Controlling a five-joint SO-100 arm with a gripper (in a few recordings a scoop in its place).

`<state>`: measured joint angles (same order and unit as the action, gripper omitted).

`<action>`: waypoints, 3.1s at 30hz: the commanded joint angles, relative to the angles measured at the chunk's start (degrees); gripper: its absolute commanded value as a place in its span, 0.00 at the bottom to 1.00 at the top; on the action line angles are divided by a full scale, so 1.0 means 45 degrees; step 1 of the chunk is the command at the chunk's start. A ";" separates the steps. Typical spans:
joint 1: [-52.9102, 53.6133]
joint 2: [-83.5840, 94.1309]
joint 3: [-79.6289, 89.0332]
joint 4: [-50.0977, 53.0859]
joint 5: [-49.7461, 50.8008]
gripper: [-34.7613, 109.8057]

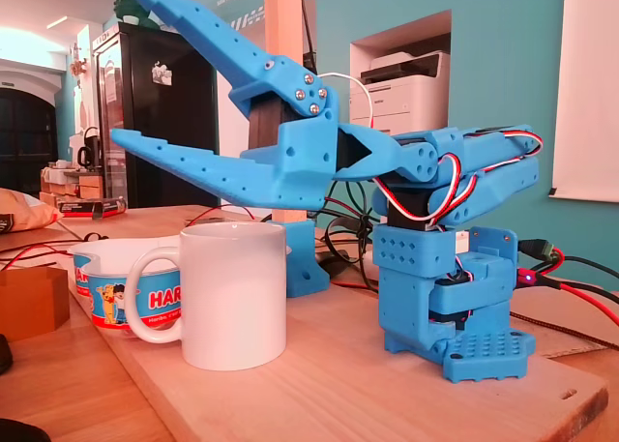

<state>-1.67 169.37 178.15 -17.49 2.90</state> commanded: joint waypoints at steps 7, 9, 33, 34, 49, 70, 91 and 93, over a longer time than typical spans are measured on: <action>-0.0020 0.0449 0.0410 -0.0566 0.0234 0.51; -0.0176 0.0449 0.0254 -0.0566 0.0039 0.50; -0.0020 0.0156 -0.6777 0.5879 0.0254 0.50; 0.0000 0.0156 -0.7266 0.6484 0.0254 0.50; 0.3906 -0.4746 -1.5059 1.3965 0.3809 0.50; 1.1699 -1.3223 -2.1914 2.3965 0.9375 0.50; 1.2734 -2.1191 -2.7402 2.5371 0.6406 0.50; 1.2734 -2.1387 -2.7383 2.5410 0.6230 0.50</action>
<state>54.40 72.42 57.04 95.45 31.38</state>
